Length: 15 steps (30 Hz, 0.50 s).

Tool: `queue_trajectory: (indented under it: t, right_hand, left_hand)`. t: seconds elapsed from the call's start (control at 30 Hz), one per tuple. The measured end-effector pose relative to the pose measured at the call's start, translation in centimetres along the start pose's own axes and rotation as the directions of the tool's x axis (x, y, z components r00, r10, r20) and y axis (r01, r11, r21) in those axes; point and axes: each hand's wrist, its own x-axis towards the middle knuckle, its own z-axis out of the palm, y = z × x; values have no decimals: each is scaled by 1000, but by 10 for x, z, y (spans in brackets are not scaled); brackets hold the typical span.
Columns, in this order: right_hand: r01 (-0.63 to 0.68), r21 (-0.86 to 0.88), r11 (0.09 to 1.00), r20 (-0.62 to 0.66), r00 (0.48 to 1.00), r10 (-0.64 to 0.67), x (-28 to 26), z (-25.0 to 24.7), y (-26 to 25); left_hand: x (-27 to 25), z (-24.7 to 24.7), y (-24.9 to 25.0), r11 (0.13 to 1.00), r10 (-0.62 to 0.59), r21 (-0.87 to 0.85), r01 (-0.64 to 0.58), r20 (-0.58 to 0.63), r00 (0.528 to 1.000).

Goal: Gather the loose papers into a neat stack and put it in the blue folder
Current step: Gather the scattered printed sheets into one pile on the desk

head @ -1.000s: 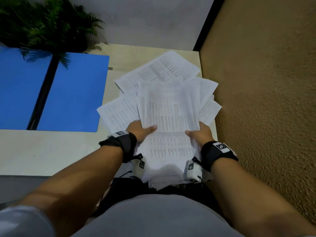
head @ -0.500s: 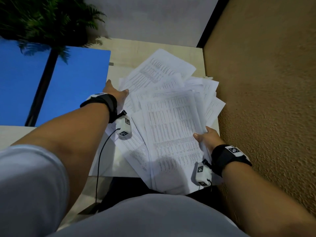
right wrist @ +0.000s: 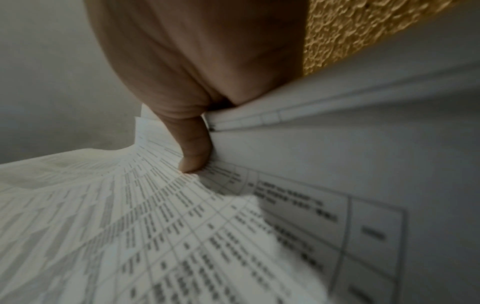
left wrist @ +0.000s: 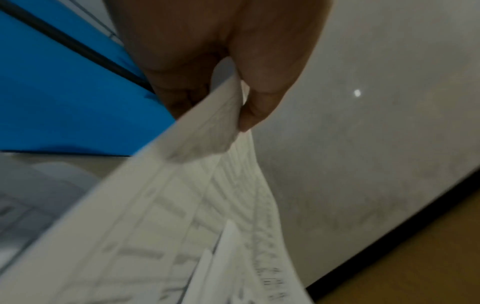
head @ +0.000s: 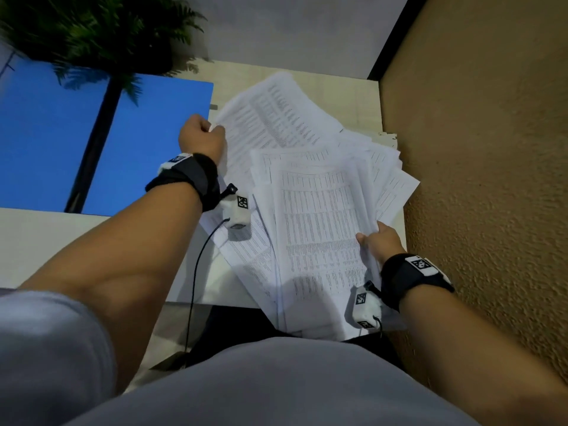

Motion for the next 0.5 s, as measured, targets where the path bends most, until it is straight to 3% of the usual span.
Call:
queue_trajectory:
  t: [0.07,0.13,0.27,0.4,0.43,0.5]
  right_hand:
    - [-19,30,999,-11,1000,19,-1,1,0]
    - [-36,53,998,-4,999,37,-2,1,0]
    - [-81,129,988,9,997,81,-6,4,2]
    - [-125,236,964,17,992,124,-8,9,4]
    - [-128,246,961,18,992,127,-9,9,3]
    - [-126,252,960,13,992,127,-8,7,4]
  left_hand:
    - [-19,-15,-3,990,-120,-70,120,4,993]
    - [-46,-24,-19,962,-243,-108,252,89,966]
    - [-96,-33,-53,928,-372,67,367,219,902]
    - [-127,-26,-87,847,-531,275,455,432,729]
    - [-132,-25,-88,844,-535,248,475,448,716]
    - [-138,-20,-88,847,-521,118,518,377,766]
